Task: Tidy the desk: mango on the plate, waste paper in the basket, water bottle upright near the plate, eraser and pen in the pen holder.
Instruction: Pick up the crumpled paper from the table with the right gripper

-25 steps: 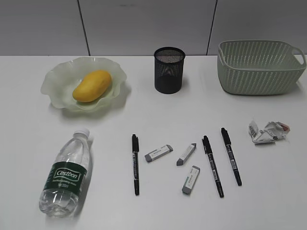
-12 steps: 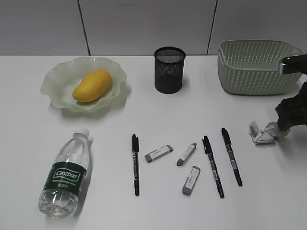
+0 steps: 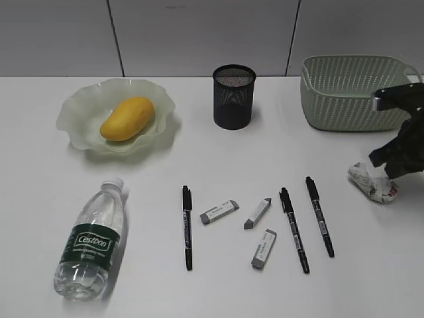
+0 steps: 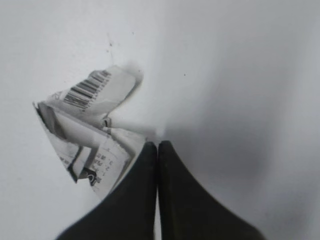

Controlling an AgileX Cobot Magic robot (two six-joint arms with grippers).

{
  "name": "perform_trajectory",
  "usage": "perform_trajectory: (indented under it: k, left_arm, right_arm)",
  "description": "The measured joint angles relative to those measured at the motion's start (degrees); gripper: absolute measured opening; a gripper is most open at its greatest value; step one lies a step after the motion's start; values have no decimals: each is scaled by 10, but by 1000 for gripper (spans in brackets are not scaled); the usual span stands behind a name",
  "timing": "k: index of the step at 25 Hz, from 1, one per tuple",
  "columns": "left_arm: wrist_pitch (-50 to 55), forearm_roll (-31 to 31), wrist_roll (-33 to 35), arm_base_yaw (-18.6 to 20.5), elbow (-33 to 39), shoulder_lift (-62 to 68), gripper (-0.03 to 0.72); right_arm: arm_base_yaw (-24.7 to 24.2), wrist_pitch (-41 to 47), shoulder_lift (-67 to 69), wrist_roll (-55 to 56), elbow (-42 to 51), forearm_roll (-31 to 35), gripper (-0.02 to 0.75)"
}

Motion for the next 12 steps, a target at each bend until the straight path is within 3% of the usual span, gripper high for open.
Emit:
perform_trajectory:
  k: [4, 9, 10, 12]
  left_arm:
    - [0, 0, 0, 0, 0, 0, 445]
    - [0, 0, 0, 0, 0, 0, 445]
    - [0, 0, 0, 0, 0, 0, 445]
    - [0, 0, 0, 0, 0, 0, 445]
  right_arm:
    - [0, 15, -102, -1, 0, 59, 12]
    - [0, 24, -189, -4, -2, 76, 20]
    - [0, 38, -185, -4, -2, 81, 57]
    - [0, 67, -158, -5, -2, 86, 214]
